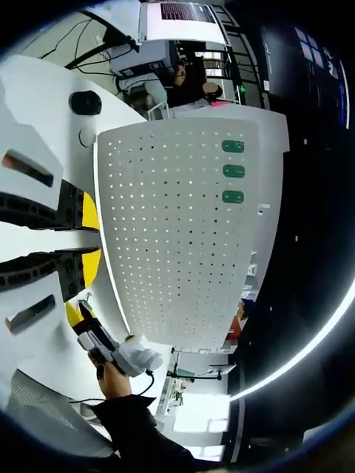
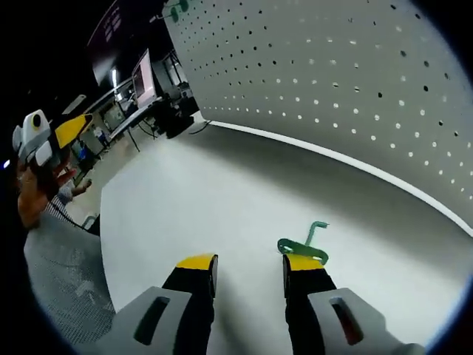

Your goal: Insert the hook assembly into the mounting plate slot until the hook locks in place.

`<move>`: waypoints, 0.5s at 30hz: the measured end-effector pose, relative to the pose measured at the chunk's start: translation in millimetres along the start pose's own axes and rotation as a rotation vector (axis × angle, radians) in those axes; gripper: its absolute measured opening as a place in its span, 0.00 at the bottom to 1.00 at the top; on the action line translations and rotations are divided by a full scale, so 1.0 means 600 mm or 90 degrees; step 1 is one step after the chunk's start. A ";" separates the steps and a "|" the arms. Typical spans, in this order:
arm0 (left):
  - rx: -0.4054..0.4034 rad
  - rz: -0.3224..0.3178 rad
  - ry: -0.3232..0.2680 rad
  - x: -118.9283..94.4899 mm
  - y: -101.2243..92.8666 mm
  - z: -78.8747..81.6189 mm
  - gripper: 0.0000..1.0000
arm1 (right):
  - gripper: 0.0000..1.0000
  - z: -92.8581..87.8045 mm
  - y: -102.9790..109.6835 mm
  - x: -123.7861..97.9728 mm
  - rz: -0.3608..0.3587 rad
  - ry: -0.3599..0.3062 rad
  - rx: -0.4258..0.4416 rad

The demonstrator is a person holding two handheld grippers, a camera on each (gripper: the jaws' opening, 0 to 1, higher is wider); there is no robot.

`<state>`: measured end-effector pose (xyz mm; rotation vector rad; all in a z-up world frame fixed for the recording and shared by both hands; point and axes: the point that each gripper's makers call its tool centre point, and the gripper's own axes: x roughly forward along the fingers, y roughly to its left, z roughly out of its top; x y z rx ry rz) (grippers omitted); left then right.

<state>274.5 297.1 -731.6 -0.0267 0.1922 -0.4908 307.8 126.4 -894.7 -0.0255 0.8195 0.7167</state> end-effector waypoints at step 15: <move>-0.008 -0.009 0.000 0.002 -0.002 0.000 0.08 | 0.35 -0.009 -0.057 -0.018 -0.050 0.014 0.043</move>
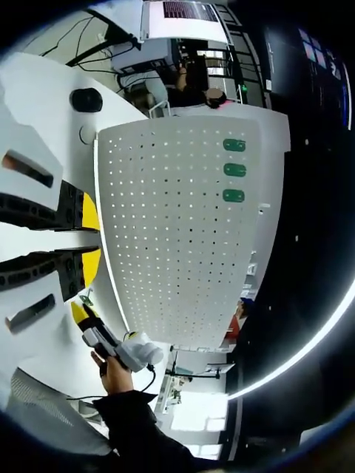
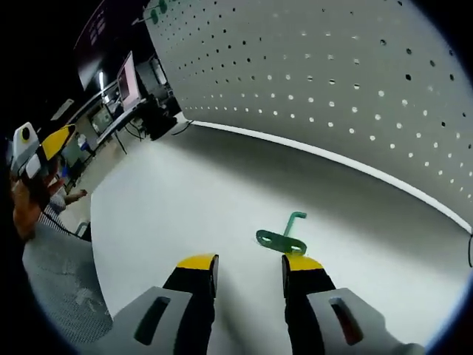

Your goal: Insert the hook assembly into the mounting plate slot until the hook locks in place.

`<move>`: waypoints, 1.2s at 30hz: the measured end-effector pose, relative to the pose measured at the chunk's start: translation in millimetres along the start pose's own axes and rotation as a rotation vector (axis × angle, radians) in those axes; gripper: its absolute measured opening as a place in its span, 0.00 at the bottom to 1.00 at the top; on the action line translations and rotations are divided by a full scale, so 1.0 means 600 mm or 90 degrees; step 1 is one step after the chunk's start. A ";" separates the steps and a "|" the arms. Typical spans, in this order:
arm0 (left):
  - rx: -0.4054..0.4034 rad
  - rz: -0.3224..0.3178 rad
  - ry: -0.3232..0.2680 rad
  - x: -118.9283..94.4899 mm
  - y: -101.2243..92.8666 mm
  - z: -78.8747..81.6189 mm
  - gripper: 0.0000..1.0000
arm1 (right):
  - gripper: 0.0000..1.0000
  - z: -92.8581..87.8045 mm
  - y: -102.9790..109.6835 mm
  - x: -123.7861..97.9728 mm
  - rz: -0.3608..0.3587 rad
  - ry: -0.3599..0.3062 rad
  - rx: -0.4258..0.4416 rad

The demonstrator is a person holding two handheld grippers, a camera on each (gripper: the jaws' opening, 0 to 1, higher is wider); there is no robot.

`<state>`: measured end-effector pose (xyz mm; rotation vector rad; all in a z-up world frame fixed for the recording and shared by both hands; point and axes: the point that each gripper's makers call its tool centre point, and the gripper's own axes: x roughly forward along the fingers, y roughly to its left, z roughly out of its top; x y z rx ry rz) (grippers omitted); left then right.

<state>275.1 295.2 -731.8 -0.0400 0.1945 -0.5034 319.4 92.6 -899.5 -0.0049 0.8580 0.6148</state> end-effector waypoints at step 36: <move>-0.008 0.003 0.010 0.000 0.006 -0.006 0.06 | 0.20 0.090 -0.029 0.065 -0.071 0.024 -0.129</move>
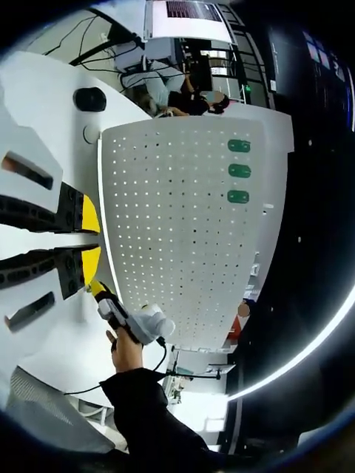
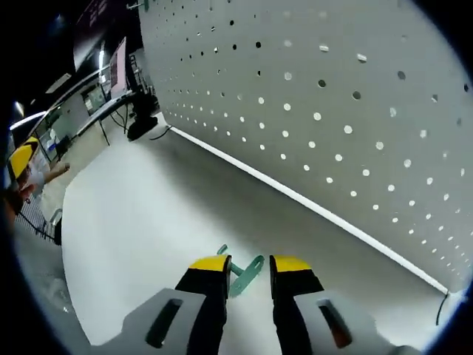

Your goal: Insert the hook assembly into the mounting plate slot until the hook locks in place.

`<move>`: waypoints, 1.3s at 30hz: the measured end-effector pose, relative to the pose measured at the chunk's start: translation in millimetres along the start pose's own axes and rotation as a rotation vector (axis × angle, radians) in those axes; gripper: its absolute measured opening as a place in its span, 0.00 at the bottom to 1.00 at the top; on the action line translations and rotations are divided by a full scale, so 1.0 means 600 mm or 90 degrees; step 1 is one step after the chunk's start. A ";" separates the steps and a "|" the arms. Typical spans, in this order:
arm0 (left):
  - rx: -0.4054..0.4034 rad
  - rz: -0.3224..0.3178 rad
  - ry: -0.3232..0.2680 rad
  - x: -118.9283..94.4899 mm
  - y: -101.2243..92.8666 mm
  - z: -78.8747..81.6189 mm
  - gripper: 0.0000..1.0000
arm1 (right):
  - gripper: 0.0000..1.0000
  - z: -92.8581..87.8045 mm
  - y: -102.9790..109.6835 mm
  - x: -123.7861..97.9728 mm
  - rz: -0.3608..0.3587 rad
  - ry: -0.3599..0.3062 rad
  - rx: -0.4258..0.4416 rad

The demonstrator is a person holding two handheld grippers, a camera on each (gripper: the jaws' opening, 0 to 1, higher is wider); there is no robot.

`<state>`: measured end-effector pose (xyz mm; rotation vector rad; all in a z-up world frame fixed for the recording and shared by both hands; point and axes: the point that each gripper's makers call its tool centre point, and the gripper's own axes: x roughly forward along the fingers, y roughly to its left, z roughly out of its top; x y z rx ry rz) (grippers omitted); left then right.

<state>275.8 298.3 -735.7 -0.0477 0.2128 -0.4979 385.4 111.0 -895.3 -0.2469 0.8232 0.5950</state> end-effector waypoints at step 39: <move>-0.011 -0.013 -0.006 0.001 -0.005 0.004 0.02 | 0.02 0.002 0.005 -0.018 -0.013 0.042 -0.147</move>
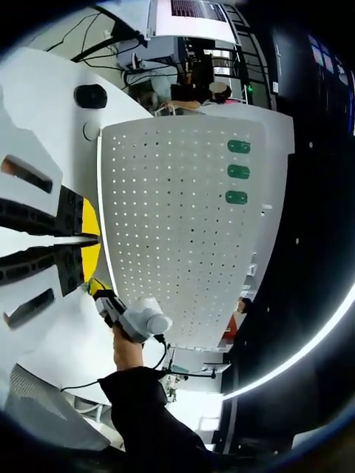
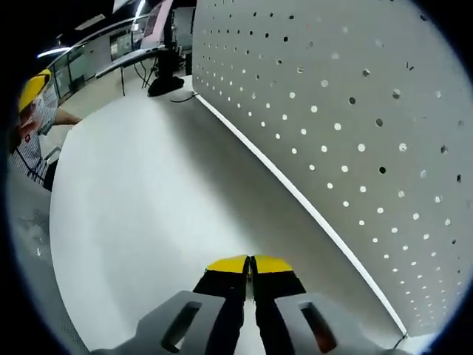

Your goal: Insert the hook assembly into the mounting plate slot until the hook locks in place.

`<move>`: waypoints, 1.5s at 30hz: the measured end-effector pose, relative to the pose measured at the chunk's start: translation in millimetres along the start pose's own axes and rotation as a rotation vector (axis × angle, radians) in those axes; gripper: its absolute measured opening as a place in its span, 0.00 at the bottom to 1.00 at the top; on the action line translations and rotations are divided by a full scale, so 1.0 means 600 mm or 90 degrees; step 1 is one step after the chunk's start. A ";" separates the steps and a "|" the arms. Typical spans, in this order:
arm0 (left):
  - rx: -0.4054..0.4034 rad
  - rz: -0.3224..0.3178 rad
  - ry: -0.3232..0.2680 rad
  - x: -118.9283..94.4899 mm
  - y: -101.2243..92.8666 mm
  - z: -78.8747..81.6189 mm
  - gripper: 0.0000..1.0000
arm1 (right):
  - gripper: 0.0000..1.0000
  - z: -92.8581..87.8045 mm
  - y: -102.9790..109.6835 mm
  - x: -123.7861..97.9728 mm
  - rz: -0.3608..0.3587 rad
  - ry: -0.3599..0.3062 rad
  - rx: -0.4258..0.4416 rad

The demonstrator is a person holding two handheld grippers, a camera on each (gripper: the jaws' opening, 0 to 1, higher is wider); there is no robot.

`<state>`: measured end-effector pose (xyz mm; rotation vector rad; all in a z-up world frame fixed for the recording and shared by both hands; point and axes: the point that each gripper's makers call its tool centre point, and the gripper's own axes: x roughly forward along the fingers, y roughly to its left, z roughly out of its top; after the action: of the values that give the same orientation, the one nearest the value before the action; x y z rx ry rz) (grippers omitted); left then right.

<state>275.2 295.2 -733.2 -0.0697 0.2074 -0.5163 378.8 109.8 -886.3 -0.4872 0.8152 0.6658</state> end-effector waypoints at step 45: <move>0.064 -0.105 0.022 0.015 -0.085 -0.009 0.10 | 0.01 0.195 0.208 -0.222 0.219 -0.325 0.255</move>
<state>257.2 246.3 -734.4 0.0204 0.2109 -0.6910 282.1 223.7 -729.3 0.1927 0.5251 0.8703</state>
